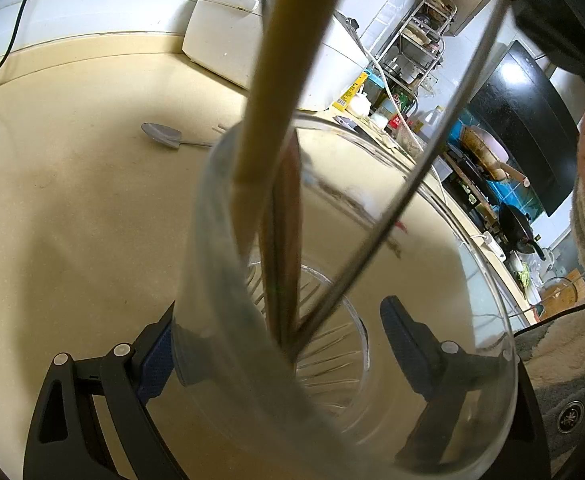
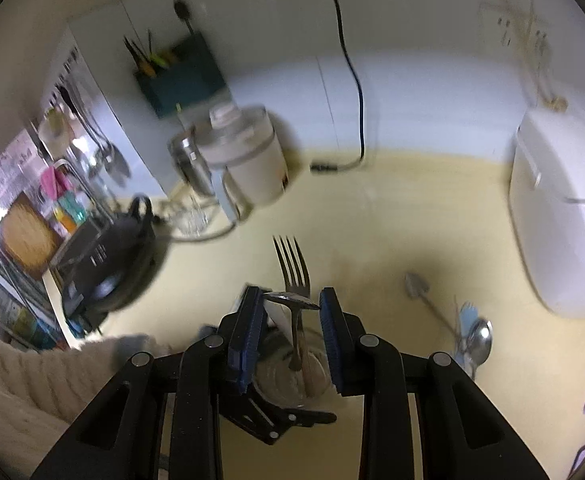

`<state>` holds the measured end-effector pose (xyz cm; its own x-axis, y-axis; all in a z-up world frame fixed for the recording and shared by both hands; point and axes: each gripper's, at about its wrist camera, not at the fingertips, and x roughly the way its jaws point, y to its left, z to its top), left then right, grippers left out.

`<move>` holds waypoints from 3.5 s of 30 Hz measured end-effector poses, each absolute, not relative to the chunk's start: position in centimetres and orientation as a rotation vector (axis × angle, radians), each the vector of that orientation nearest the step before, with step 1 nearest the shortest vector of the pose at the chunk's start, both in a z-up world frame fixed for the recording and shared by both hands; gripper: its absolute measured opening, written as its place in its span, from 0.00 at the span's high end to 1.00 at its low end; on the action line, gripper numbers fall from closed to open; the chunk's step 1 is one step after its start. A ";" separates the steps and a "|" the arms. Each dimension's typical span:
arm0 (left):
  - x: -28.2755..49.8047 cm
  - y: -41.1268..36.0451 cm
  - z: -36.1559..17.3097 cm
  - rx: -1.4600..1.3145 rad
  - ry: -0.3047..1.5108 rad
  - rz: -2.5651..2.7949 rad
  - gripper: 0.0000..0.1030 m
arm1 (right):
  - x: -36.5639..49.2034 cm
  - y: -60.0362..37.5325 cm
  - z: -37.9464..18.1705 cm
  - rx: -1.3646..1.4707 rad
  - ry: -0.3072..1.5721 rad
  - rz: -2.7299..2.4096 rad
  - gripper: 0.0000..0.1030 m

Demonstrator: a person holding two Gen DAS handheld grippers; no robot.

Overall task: Organize utensils
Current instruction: 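Lower the metal spoon into the glass held by the left tool, then grasp the large metal spoon on the counter with the right tool, then carry the large metal spoon over the glass and drop it in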

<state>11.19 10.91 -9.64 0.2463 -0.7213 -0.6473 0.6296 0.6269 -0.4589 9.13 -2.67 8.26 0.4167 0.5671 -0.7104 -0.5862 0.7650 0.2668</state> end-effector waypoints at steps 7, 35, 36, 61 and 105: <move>11.2 10.7 -9.8 -0.112 0.946 -0.923 0.09 | 11.5 -2.2 6.7 0.019 0.955 0.696 0.54; 11.3 10.8 -9.9 -0.112 0.947 -0.924 0.09 | 20.7 -16.9 -8.4 -0.042 1.253 0.225 0.60; 11.3 10.8 -9.9 -0.112 0.947 -0.924 0.09 | 20.4 -16.7 -8.5 -0.050 1.255 0.239 0.60; 11.2 10.6 -10.0 -0.116 0.947 -0.924 0.09 | 19.4 -13.9 -9.0 -0.237 1.230 0.248 0.58; 11.2 10.5 -10.1 -0.119 0.947 -0.926 0.09 | 18.8 -16.5 -1.8 0.051 0.932 0.216 0.62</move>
<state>11.23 10.49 -10.14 0.2446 -0.7246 -0.6443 0.6276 0.6248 -0.4644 18.80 -16.52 -1.82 0.5763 0.2063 -0.7907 -0.1625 0.9772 0.1365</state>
